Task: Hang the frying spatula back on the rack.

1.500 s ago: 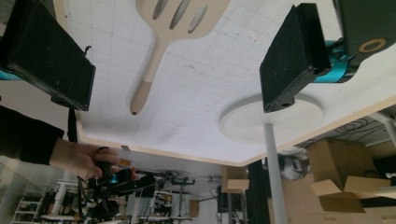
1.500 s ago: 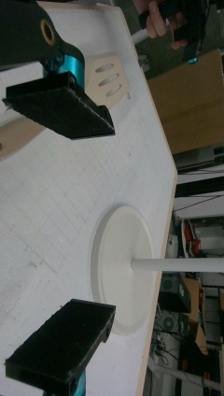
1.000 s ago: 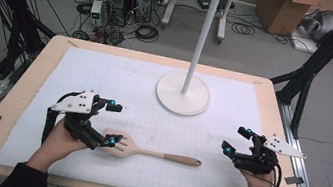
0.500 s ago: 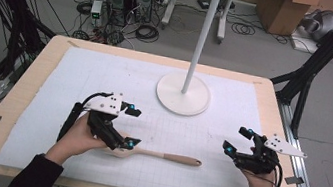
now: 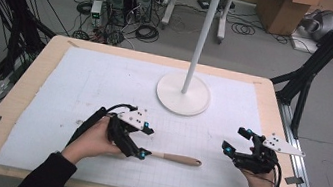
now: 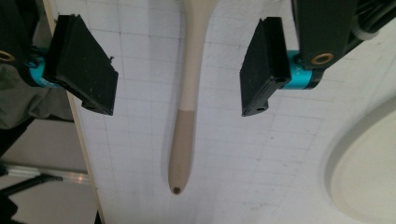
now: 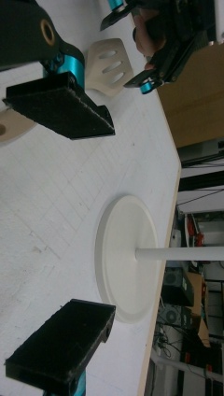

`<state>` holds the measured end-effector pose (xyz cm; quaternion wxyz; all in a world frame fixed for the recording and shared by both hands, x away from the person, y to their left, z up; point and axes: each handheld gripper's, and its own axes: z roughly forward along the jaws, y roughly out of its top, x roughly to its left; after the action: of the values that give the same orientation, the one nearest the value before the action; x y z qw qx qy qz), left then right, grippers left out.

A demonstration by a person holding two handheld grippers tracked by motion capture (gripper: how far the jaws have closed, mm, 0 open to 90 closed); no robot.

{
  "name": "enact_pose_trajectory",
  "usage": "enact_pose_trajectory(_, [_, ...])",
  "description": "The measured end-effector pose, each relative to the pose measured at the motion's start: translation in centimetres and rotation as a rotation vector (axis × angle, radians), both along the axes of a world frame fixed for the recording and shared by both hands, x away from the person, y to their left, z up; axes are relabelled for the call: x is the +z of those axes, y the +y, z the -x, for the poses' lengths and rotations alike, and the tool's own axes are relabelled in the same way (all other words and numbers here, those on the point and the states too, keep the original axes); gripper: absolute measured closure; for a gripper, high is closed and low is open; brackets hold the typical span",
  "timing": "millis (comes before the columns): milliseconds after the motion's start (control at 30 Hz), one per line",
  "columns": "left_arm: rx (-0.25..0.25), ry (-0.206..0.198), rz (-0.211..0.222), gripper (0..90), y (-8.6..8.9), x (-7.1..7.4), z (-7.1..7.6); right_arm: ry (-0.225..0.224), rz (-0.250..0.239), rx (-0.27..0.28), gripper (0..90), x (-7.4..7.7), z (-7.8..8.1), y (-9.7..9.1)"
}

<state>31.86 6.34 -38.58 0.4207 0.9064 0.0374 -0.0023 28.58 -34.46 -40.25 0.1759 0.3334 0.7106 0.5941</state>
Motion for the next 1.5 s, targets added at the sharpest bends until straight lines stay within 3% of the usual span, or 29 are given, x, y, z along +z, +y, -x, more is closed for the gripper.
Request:
enact_pose_trajectory(167, [-0.011,0.008,-0.085,35.2,-1.3,-0.7,-0.1,0.008,-0.002,0.004,11.3,0.0,0.0,0.0])
enact_pose_trajectory(467, [-0.022,-0.019,-0.277,48.4,-3.2,-2.2,0.0,0.008,-0.003,0.005,11.3,-0.1,0.0,0.0])
enact_pose_trajectory(733, [-0.026,-0.043,-0.417,62.3,-4.7,-2.7,-0.1,0.011,-0.007,0.005,11.3,-0.2,-0.1,-0.1])
enact_pose_trajectory(1100, [-0.051,-0.017,-0.406,70.4,-4.7,-2.8,-0.3,0.019,0.001,0.011,11.3,-0.2,-0.1,-0.1])
enact_pose_trajectory(1233, [-0.064,-0.027,-0.407,77.2,-4.8,-2.7,-0.2,0.020,0.001,0.018,11.4,-0.2,-0.1,0.0])
enact_pose_trajectory(1500, [-0.061,-0.029,-0.405,77.5,-4.8,-2.7,-0.2,0.029,0.009,0.018,11.4,-0.4,-0.2,-0.1])
